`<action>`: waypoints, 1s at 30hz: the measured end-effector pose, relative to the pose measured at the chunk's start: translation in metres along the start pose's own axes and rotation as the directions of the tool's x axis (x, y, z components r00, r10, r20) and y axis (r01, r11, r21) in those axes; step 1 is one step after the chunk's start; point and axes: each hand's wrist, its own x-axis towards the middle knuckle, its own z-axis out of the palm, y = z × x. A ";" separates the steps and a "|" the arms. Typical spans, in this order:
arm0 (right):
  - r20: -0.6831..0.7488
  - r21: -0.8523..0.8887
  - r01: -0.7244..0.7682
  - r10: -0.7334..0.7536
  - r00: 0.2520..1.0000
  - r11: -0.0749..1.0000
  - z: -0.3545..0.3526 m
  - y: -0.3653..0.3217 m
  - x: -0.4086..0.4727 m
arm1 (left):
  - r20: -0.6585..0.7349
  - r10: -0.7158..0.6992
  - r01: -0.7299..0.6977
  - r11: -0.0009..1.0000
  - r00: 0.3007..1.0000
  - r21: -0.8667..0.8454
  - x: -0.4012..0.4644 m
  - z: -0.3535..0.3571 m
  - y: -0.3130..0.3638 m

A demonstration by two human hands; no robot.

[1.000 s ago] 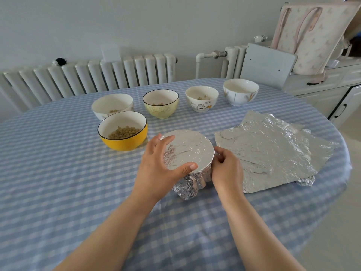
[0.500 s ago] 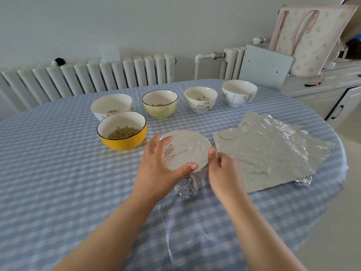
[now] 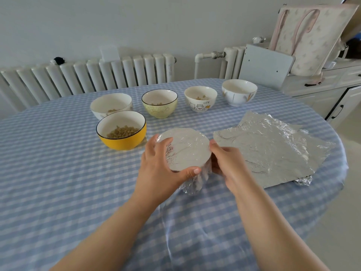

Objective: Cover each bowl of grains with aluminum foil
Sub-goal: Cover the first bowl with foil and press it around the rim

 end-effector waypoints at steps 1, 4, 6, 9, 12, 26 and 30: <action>-0.007 -0.035 -0.003 0.003 1.000 0.999 0.002 -0.006 0.003 | -0.009 -0.001 0.002 1.000 1.000 0.031 -0.003 0.002 0.001; 0.003 -0.084 -0.029 0.030 1.000 0.996 0.005 -0.014 0.019 | -0.017 -0.023 0.024 0.997 1.000 0.067 -0.009 0.004 0.003; 0.011 -0.094 -0.018 0.020 1.000 0.995 0.005 -0.012 0.024 | -0.008 -0.038 0.039 0.998 0.999 0.041 -0.009 0.002 0.002; 0.011 -0.020 -0.037 0.038 0.999 0.999 0.006 -0.003 0.027 | 0.017 -0.046 0.045 0.999 0.999 0.006 -0.005 0.001 0.001; 0.022 0.009 -0.027 0.027 0.999 1.000 0.009 0.000 0.027 | 0.028 -0.043 0.044 0.999 0.999 -0.028 -0.002 0.000 -0.003; -0.025 0.056 0.168 -0.166 0.986 0.984 0.004 0.015 0.006 | 0.087 -0.111 0.125 0.976 0.990 -0.177 0.002 -0.005 -0.008; -0.071 0.028 0.237 -0.235 0.969 0.971 0.009 0.019 -0.007 | 0.084 -0.160 0.173 0.967 0.983 -0.185 0.004 -0.003 -0.010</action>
